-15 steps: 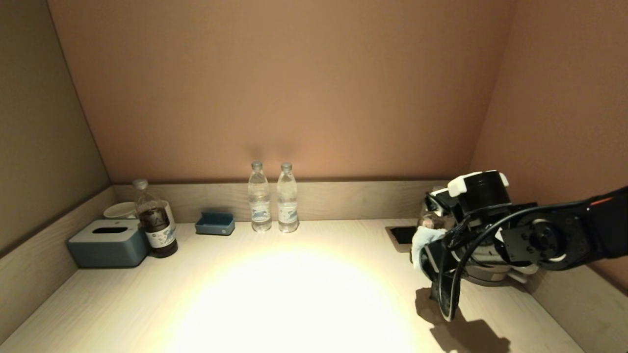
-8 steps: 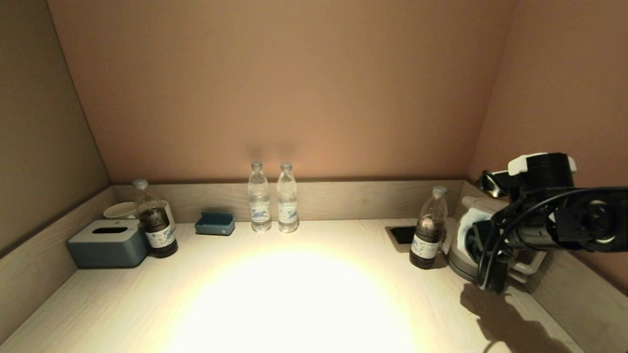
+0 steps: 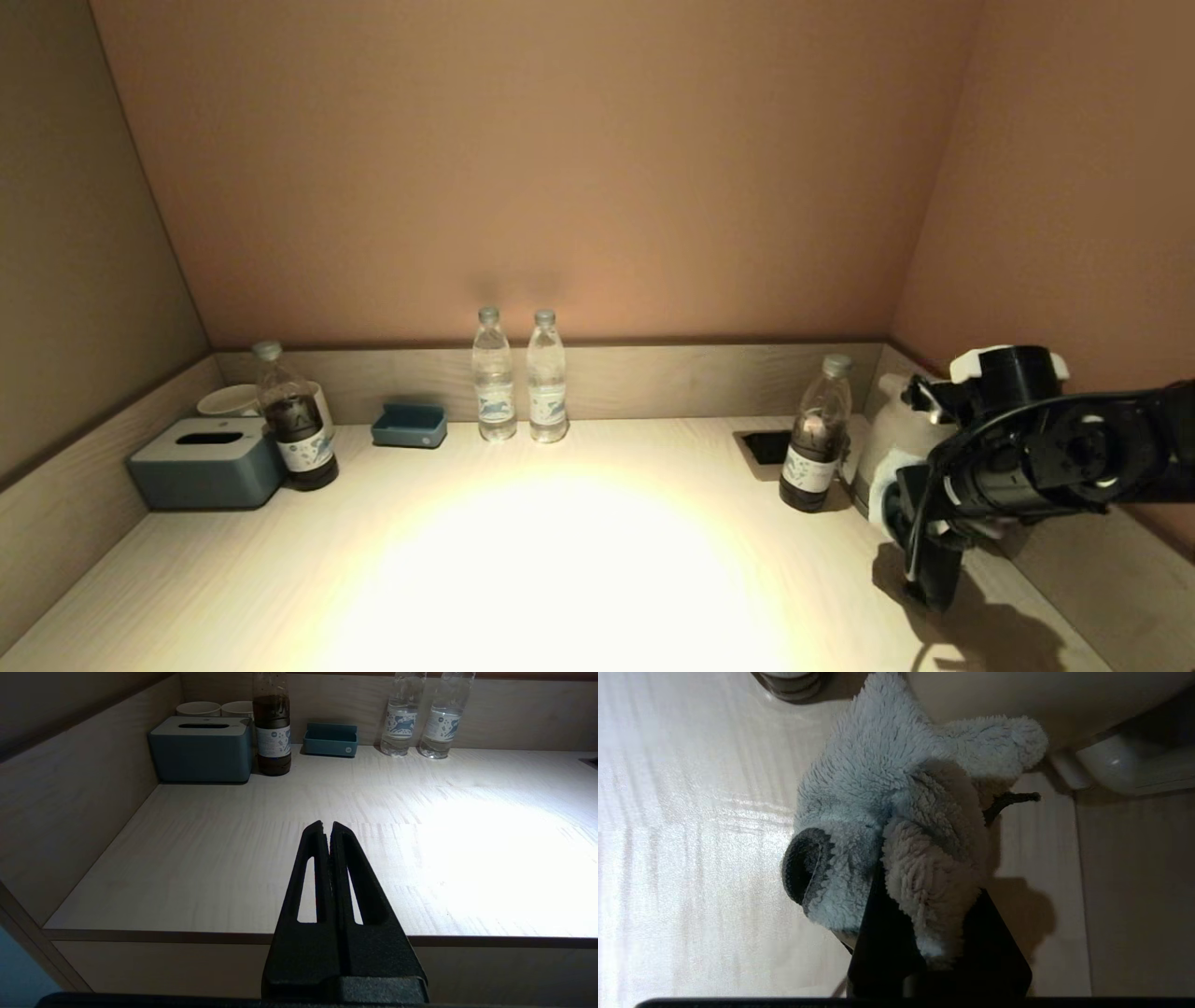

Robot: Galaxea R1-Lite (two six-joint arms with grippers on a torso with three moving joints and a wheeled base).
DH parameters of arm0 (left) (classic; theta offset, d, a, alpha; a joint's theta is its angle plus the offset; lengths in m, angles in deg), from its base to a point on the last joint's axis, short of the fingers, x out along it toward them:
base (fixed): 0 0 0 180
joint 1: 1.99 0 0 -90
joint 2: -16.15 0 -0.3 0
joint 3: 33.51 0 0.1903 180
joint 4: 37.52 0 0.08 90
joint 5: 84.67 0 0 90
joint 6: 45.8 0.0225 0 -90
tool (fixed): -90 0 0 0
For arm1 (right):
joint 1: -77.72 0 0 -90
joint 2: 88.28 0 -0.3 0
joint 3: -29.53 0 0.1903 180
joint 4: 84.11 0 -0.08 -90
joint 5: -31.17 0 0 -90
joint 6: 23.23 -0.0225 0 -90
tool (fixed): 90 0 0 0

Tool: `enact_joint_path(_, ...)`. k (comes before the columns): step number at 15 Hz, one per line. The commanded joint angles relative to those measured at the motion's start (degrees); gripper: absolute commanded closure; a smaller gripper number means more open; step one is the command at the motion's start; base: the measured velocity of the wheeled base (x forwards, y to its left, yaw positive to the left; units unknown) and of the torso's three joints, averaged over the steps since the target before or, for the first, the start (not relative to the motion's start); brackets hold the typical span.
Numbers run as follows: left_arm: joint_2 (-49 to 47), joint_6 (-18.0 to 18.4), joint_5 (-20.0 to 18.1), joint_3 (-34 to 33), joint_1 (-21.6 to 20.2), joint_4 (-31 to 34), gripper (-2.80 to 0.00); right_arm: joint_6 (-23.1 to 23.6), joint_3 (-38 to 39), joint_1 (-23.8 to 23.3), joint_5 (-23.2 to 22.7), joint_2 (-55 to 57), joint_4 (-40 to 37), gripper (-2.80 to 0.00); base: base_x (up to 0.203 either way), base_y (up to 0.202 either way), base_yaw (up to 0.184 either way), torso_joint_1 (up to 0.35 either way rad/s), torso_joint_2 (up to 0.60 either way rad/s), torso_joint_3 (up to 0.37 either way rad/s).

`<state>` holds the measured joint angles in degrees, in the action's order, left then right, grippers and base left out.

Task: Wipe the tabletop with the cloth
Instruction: Place the tablecloth

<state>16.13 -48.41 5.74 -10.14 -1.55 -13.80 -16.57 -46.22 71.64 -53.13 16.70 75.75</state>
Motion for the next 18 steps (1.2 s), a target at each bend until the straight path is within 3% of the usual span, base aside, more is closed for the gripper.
enact_joint_path(1, 0.02, -0.03, 0.02, 0.0, 0.0, 0.0, 0.0, -1.74, 1.81, -1.28, -0.09, 4.12, 1.91, 0.0, 0.0, 0.0, 0.0, 0.0, 0.0, 0.0)
enact_joint_path(9, 0.02, -0.03, 0.02, 0.0, 0.0, 0.0, 0.0, 0.1, 8.34, -9.79, 0.01, 4.19, 6.28, 0.0, 0.0, 0.0, 0.0, 0.0, 0.0, 0.0)
enact_joint_path(17, 0.02, -0.03, 0.02, 0.0, 0.0, 0.0, 0.0, 0.72, 10.02, -12.81, 0.01, 5.24, 7.14, 0.0, 0.0, 0.0, 0.0, 0.0, 0.0, 0.0)
enact_joint_path(18, 0.02, -0.03, 0.02, 0.0, 0.0, 0.0, 0.0, 0.98, 10.29, -12.73, -0.08, 5.15, 7.33, -2.8, 0.0, 0.0, 0.0, 0.0, 0.0, 0.0)
